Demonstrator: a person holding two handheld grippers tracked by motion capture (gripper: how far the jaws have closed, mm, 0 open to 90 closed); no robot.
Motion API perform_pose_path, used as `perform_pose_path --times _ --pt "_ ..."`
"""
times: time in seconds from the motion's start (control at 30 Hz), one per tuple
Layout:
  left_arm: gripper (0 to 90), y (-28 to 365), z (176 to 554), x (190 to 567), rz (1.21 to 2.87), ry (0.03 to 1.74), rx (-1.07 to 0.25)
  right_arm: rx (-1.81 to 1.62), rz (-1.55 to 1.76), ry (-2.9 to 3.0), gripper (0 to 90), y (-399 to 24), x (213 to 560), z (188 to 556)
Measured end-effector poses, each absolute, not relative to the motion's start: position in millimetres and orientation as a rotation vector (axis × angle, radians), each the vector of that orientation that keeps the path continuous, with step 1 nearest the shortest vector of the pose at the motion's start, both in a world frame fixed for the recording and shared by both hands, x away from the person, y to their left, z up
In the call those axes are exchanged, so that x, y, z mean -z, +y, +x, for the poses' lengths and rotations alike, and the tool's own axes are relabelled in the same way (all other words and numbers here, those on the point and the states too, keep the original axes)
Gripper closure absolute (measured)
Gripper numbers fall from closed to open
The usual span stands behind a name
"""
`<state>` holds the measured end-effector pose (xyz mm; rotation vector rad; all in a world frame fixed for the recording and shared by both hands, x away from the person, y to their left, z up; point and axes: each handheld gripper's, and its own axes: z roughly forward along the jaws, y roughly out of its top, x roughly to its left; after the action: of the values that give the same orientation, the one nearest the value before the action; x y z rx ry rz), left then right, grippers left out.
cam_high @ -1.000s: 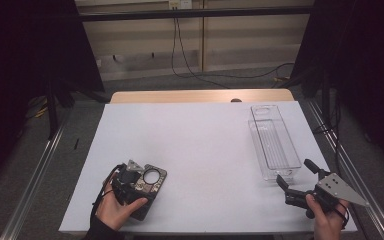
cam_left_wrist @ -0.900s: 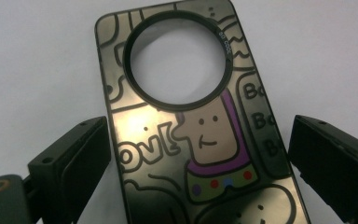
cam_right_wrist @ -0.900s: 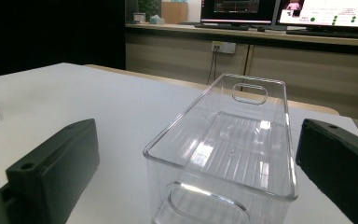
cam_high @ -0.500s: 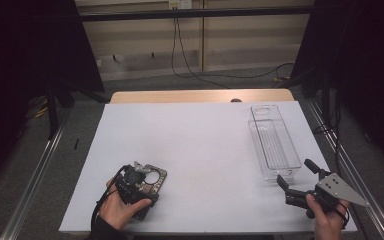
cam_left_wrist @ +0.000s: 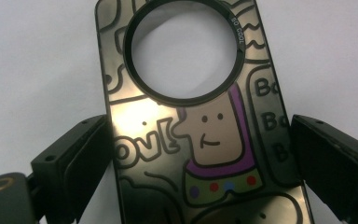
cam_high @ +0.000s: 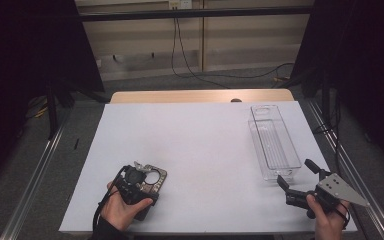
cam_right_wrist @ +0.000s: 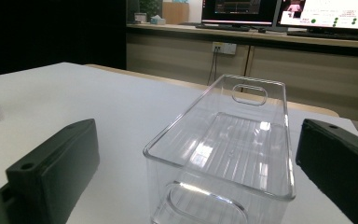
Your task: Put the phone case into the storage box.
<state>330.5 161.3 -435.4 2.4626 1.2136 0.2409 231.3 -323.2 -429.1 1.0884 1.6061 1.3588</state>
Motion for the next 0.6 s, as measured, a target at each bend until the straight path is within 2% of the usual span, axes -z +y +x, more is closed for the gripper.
perform_pose_path --times 0.23,0.3,0.6 --pt "8.7 161.2 330.0 433.9 2.475 1.211 -0.246 -1.356 1.092 1.609 0.0 -323.6 429.6 230.9" --pt "12.4 160.1 329.5 432.4 2.484 1.186 -0.242 -1.355 1.09 1.614 0.0 -322.8 429.8 231.0" --pt "12.5 162.4 330.0 431.4 2.474 1.169 -0.235 -1.351 1.092 1.614 0.0 -323.0 430.0 231.4"
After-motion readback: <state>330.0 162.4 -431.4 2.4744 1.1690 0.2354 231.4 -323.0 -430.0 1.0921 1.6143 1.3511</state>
